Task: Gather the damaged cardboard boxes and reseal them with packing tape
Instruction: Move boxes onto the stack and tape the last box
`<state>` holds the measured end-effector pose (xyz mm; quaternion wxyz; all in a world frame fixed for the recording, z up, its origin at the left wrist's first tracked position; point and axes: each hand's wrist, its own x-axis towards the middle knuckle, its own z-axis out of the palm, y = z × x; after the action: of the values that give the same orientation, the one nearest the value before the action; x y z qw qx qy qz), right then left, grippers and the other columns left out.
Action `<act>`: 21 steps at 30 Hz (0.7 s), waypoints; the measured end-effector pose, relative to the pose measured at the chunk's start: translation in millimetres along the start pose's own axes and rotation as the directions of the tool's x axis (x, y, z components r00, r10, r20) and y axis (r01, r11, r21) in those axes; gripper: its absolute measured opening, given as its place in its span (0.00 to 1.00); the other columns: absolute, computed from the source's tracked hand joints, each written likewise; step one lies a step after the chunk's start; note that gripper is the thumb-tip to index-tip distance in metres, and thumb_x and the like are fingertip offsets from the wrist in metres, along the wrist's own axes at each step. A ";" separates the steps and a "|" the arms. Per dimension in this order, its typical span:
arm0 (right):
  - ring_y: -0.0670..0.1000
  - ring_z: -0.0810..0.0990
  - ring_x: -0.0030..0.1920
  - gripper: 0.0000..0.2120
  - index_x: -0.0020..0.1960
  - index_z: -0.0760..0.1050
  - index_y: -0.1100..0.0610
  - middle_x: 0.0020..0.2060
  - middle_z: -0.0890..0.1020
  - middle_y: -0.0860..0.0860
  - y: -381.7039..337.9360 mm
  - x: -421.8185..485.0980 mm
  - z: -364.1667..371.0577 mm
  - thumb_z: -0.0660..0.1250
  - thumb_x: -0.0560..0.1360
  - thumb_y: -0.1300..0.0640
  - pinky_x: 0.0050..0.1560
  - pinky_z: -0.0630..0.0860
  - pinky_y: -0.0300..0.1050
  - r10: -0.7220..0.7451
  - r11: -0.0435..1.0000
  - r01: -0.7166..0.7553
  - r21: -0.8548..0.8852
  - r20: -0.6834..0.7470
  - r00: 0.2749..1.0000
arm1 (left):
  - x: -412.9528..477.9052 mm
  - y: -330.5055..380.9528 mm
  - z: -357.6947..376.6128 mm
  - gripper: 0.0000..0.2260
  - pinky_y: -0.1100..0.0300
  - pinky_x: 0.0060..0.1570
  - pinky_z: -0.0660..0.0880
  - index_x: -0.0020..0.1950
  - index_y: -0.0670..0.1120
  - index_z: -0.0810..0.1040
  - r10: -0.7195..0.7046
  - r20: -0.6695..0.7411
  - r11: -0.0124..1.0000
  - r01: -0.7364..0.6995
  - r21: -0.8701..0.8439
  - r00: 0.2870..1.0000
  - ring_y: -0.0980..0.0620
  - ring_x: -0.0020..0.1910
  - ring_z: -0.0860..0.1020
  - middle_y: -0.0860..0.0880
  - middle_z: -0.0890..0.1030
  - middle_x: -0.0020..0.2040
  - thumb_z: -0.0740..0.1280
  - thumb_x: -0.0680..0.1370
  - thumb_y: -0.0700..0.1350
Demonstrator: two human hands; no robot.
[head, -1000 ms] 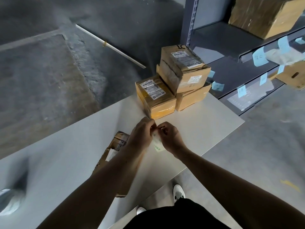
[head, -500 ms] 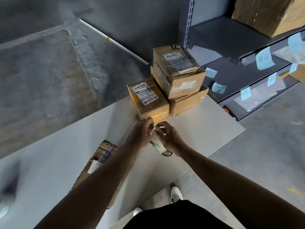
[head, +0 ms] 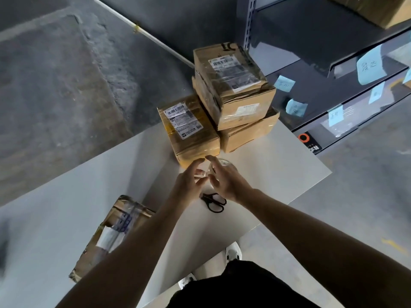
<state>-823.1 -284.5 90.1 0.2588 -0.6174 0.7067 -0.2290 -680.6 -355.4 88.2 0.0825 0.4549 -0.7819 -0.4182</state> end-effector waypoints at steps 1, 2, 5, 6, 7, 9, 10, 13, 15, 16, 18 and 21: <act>0.59 0.80 0.52 0.28 0.77 0.56 0.56 0.51 0.83 0.59 1.5 -1.6 0.0 0.63 0.81 0.58 0.59 0.76 0.54 0.002 0.999 -0.001 -0.034 0.022 1.000 | 2.1 -1.4 2.8 0.24 0.65 0.54 0.73 0.73 0.49 0.68 -0.010 0.010 1.000 0.010 -0.001 1.000 0.51 0.58 0.80 0.47 0.81 0.60 0.70 0.79 0.45; 0.60 0.80 0.53 0.29 0.78 0.55 0.56 0.53 0.82 0.60 3.9 -2.8 1.1 0.63 0.81 0.58 0.57 0.77 0.55 0.000 0.999 0.002 -0.051 0.046 0.999 | 4.0 -3.0 5.0 0.23 0.65 0.55 0.73 0.73 0.49 0.69 -0.015 0.019 1.000 0.015 -0.004 1.000 0.51 0.59 0.80 0.46 0.81 0.60 0.70 0.79 0.44; 0.60 0.82 0.52 0.37 0.79 0.48 0.52 0.57 0.82 0.60 14.0 -3.9 6.4 0.67 0.78 0.58 0.49 0.81 0.52 0.028 0.991 -0.006 -0.131 0.164 0.986 | 8.7 -7.4 9.8 0.21 0.64 0.57 0.73 0.71 0.49 0.70 -0.037 0.062 0.999 0.037 0.001 0.997 0.52 0.60 0.80 0.48 0.82 0.61 0.69 0.79 0.43; 0.59 0.82 0.51 0.39 0.79 0.47 0.52 0.56 0.82 0.59 17.6 -4.0 9.4 0.68 0.78 0.58 0.49 0.81 0.51 0.035 0.985 -0.003 -0.172 0.184 0.982 | 10.7 -8.5 11.0 0.20 0.65 0.57 0.73 0.71 0.49 0.70 -0.048 0.076 0.999 0.048 -0.001 0.996 0.53 0.61 0.80 0.49 0.81 0.62 0.68 0.80 0.43; 0.58 0.82 0.49 0.38 0.79 0.47 0.52 0.55 0.82 0.59 20.7 -4.0 12.2 0.68 0.78 0.58 0.48 0.81 0.50 0.033 0.981 0.005 -0.194 0.192 0.981 | 12.4 -10.3 13.1 0.19 0.65 0.57 0.73 0.70 0.49 0.71 -0.059 0.084 0.998 0.059 -0.003 0.995 0.54 0.61 0.80 0.50 0.81 0.61 0.68 0.80 0.43; 0.58 0.82 0.50 0.36 0.79 0.48 0.54 0.56 0.82 0.60 22.1 -5.2 15.8 0.66 0.79 0.58 0.49 0.81 0.49 0.011 0.977 0.027 -0.209 0.178 0.984 | 13.2 -11.8 16.0 0.18 0.66 0.57 0.73 0.69 0.47 0.72 -0.076 0.086 0.997 0.076 -0.001 0.993 0.55 0.60 0.80 0.50 0.82 0.61 0.68 0.79 0.42; 0.59 0.82 0.52 0.34 0.79 0.50 0.55 0.57 0.81 0.60 22.9 -6.1 16.9 0.65 0.80 0.58 0.51 0.80 0.49 0.005 0.978 0.031 -0.207 0.169 0.986 | 12.9 -13.0 18.0 0.18 0.66 0.57 0.73 0.69 0.47 0.73 -0.087 0.088 0.996 0.087 -0.003 0.992 0.55 0.60 0.80 0.50 0.82 0.61 0.68 0.79 0.42; 0.60 0.80 0.59 0.32 0.79 0.53 0.56 0.62 0.79 0.60 24.1 -8.2 16.6 0.64 0.80 0.58 0.57 0.79 0.51 0.030 0.976 0.011 -0.217 0.186 0.982 | 9.0 -15.1 21.1 0.18 0.66 0.58 0.71 0.70 0.46 0.72 -0.112 0.117 0.993 0.114 -0.011 0.987 0.54 0.61 0.79 0.49 0.81 0.63 0.67 0.80 0.40; 0.59 0.79 0.61 0.31 0.78 0.56 0.57 0.65 0.78 0.59 23.6 -9.5 14.9 0.66 0.79 0.58 0.59 0.78 0.50 0.029 0.979 0.009 -0.203 0.179 0.983 | 6.0 -14.4 19.7 0.18 0.65 0.60 0.71 0.70 0.46 0.72 -0.107 0.123 0.994 0.107 0.005 0.987 0.54 0.62 0.78 0.49 0.80 0.64 0.66 0.80 0.41; 0.58 0.78 0.63 0.30 0.77 0.59 0.57 0.65 0.78 0.58 22.1 -10.3 13.3 0.68 0.79 0.57 0.61 0.77 0.50 0.003 0.980 0.028 -0.199 0.152 0.988 | 4.3 -13.8 17.6 0.18 0.63 0.61 0.72 0.70 0.46 0.72 -0.102 0.120 0.995 0.101 0.014 0.988 0.54 0.62 0.78 0.49 0.80 0.64 0.67 0.80 0.41; 0.57 0.78 0.62 0.27 0.72 0.67 0.58 0.62 0.79 0.56 20.1 -10.8 13.6 0.71 0.77 0.54 0.63 0.76 0.51 -0.108 0.968 0.115 -0.224 0.042 0.993 | -0.3 -12.8 11.1 0.18 0.57 0.65 0.73 0.70 0.47 0.72 -0.093 0.100 0.995 0.089 0.047 0.991 0.53 0.63 0.78 0.49 0.80 0.65 0.67 0.80 0.42; 0.55 0.79 0.56 0.20 0.64 0.75 0.58 0.56 0.81 0.55 9.2 -9.0 16.2 0.72 0.75 0.52 0.59 0.77 0.51 -0.229 0.948 0.212 -0.236 -0.049 0.972 | -12.2 -9.9 -5.1 0.17 0.53 0.63 0.75 0.68 0.48 0.73 -0.025 0.031 0.995 0.021 0.102 0.999 0.51 0.63 0.78 0.48 0.80 0.64 0.67 0.80 0.43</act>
<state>-818.7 -274.5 72.7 0.1317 -0.7091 0.6643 -0.1965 -664.6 -351.2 87.3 0.0419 0.4607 -0.7981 -0.3861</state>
